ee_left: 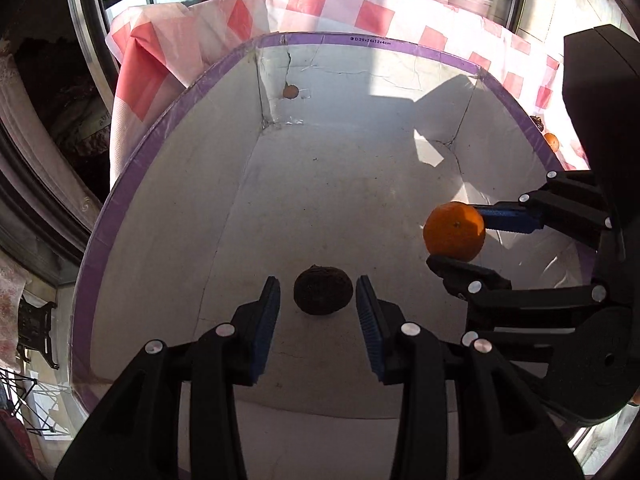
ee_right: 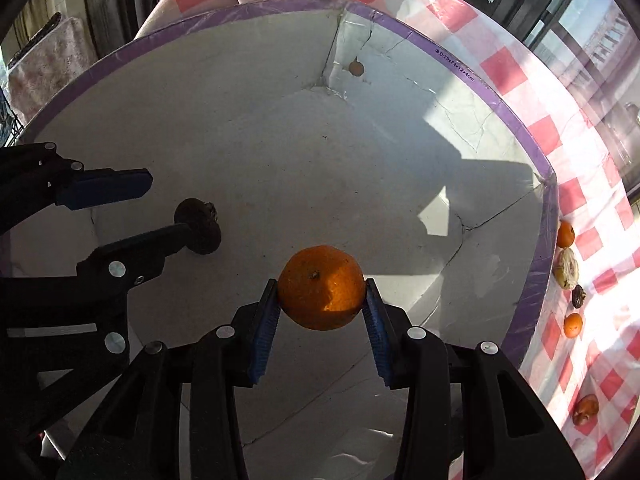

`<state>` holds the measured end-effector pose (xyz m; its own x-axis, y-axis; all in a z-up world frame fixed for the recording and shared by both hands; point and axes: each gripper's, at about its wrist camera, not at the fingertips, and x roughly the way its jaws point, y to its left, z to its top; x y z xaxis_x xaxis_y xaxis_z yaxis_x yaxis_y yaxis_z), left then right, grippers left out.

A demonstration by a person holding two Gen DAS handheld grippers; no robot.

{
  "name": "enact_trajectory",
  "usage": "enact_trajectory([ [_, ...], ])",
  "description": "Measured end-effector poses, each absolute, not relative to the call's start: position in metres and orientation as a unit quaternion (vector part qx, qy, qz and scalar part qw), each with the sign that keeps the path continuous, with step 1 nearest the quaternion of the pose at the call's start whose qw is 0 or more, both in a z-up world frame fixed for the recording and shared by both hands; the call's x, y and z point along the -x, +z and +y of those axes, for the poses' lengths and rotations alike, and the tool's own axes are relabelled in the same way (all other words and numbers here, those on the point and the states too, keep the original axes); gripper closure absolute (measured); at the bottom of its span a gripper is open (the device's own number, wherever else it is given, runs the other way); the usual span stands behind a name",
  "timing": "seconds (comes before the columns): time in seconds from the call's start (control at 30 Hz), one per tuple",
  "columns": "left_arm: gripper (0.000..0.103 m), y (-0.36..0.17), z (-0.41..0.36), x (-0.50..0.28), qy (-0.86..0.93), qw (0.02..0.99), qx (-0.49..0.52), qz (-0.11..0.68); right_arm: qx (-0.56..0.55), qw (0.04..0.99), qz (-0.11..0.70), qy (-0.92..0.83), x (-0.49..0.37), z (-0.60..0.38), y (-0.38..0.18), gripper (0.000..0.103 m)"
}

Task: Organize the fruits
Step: 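Carry both fruits into the white box and open both tools to release, then move the right tool to the brown fruit and grasp it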

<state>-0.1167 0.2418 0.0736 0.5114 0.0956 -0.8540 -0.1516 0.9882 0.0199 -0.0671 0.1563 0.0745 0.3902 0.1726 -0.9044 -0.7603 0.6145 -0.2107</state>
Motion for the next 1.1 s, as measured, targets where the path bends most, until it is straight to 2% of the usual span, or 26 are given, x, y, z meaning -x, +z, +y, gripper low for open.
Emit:
enact_trajectory([
  [0.2, 0.052, 0.073, 0.246, 0.115, 0.072, 0.861, 0.040, 0.502, 0.304, 0.777, 0.461, 0.302, 0.062, 0.152, 0.078, 0.058],
  [0.43, 0.048, 0.073, 0.251, 0.115, 0.087, 0.855, 0.054, 0.509, 0.280, 0.794, 0.441, 0.312, 0.065, 0.147, 0.084, 0.057],
  [0.57, 0.031, 0.080, 0.248, 0.124, 0.121, 0.863, 0.039, 0.489, 0.245, 0.833, 0.382, 0.316, 0.075, 0.130, 0.098, 0.055],
  [0.67, 0.026, 0.101, 0.226, 0.138, 0.141, 0.889, -0.004, 0.435, 0.184, 0.885, 0.292, 0.312, 0.096, 0.092, 0.125, 0.040],
  [0.73, 0.016, 0.123, 0.205, 0.149, 0.144, 0.918, -0.023, 0.368, 0.118, 0.914, 0.234, 0.310, 0.106, 0.052, 0.144, 0.033],
  [0.8, 0.001, 0.148, 0.180, 0.161, 0.142, 0.948, -0.035, 0.283, 0.052, 0.937, 0.187, 0.289, 0.109, 0.005, 0.153, 0.024],
  [0.83, 0.002, 0.158, 0.165, 0.168, 0.128, 0.961, -0.035, 0.241, 0.020, 0.948, 0.170, 0.267, 0.109, -0.021, 0.155, 0.016],
  [0.87, 0.002, 0.166, 0.150, 0.173, 0.107, 0.972, -0.033, 0.206, -0.008, 0.956, 0.165, 0.243, 0.104, -0.045, 0.153, 0.014],
  [0.97, 0.002, 0.172, 0.104, 0.165, 0.027, 0.984, -0.016, 0.174, -0.073, 0.954, 0.226, 0.182, 0.078, -0.115, 0.132, 0.014],
  [1.1, 0.002, 0.135, 0.040, 0.113, -0.068, 0.972, 0.002, 0.223, -0.096, 0.946, 0.306, 0.044, 0.055, -0.198, 0.087, 0.014],
])
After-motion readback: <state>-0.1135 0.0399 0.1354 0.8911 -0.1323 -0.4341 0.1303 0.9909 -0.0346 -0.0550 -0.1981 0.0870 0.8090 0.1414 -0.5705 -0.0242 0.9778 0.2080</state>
